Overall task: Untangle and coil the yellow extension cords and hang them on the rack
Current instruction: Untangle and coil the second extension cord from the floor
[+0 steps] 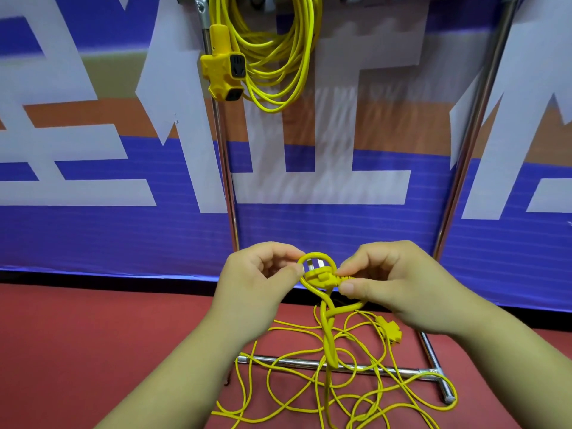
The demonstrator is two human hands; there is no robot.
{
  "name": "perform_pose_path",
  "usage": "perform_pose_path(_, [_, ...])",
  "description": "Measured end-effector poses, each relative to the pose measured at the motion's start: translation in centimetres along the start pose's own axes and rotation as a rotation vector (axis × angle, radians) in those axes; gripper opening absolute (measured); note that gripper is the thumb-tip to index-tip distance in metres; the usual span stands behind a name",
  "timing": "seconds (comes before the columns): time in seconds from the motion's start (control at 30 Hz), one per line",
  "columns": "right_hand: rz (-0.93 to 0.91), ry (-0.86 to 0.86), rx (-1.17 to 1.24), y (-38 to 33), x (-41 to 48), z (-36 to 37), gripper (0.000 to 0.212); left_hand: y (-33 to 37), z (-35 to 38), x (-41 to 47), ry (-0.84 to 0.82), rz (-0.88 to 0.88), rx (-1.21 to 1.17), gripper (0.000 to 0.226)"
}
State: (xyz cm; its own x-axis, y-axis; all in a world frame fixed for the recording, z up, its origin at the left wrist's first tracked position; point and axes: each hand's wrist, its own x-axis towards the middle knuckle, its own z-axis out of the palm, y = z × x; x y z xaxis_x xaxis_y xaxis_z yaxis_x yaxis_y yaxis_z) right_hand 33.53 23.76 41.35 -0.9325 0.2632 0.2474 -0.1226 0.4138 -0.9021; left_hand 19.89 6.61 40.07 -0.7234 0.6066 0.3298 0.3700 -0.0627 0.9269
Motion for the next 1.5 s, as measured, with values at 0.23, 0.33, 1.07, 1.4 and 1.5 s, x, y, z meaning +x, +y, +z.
perform_pose_path(0.23, [0.011,-0.024,0.211,0.1,-0.1,0.0,0.017,-1.1,-0.1,0.6,-0.060,-0.160,-0.079,0.028])
perform_pose_path(0.33, [0.009,0.001,0.262,-0.1,-0.2,0.6,0.018,-1.4,-0.4,0.6,-0.109,-0.179,-0.131,0.025])
perform_pose_path(1.07, [0.172,0.532,0.348,2.9,1.8,2.8,0.018,-2.6,-1.2,0.7,-0.287,0.075,0.504,0.015])
perform_pose_path(1.4, [0.221,0.436,0.373,4.6,2.3,3.2,0.011,-2.3,0.0,0.7,-0.046,-0.259,0.113,0.009])
perform_pose_path(1.5, [0.271,0.303,0.310,4.7,2.3,3.5,0.015,-1.9,0.1,0.8,0.044,-0.416,-0.143,0.011])
